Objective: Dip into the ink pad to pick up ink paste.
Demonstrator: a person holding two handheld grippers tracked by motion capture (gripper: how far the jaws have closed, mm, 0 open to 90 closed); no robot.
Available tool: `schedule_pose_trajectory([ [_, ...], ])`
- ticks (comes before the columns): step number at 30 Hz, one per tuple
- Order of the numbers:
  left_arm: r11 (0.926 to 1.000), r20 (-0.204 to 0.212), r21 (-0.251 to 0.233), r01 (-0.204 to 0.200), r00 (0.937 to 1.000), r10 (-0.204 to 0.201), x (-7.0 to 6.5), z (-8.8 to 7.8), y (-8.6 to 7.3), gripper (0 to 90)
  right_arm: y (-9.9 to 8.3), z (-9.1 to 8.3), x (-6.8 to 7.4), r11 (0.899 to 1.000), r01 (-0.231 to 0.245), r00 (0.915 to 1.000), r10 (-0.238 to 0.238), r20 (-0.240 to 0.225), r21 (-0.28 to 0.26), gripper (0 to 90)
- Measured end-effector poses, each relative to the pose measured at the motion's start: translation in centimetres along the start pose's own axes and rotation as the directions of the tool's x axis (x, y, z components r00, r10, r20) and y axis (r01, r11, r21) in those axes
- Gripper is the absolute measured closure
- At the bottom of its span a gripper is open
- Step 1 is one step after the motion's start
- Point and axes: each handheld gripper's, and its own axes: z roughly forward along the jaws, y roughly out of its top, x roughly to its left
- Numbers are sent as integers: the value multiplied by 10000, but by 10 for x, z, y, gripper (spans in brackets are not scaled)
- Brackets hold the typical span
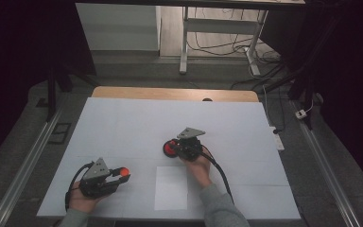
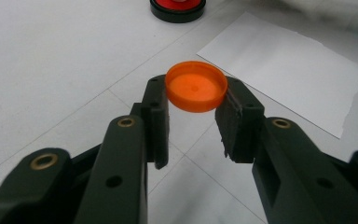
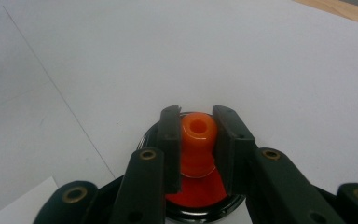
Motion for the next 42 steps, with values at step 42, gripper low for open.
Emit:
schedule_pose_trajectory([
  [42, 10000, -33, -43, 38, 10000, -38, 1, -1, 0, 654, -4, -2, -2, 9987, -215, 9998, 213, -39, -468, 731],
])
